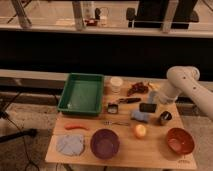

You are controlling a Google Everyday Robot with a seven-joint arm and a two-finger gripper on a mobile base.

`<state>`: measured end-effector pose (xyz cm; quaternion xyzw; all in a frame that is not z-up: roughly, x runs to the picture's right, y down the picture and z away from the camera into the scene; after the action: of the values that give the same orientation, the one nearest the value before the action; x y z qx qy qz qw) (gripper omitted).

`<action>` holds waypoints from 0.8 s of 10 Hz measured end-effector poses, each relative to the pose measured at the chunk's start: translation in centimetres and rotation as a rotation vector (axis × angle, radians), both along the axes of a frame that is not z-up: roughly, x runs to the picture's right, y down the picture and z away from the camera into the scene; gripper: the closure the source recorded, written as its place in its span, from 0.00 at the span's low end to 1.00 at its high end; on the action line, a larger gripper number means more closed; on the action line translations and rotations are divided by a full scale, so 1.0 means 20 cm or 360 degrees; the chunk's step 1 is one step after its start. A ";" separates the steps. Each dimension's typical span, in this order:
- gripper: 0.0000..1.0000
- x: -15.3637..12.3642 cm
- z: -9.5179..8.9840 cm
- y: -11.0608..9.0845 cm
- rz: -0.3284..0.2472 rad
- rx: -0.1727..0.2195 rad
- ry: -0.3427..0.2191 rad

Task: Place eraser in plastic cup

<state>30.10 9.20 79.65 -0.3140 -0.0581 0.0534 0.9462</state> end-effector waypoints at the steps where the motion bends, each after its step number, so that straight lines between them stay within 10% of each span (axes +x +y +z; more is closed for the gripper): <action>1: 1.00 0.04 0.02 -0.02 -0.0024 0.0033 0.0006; 8: 1.00 0.20 0.13 -0.05 -0.0004 0.0169 0.0016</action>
<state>34.05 8.15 82.25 -0.2633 -0.0558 0.0506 0.9618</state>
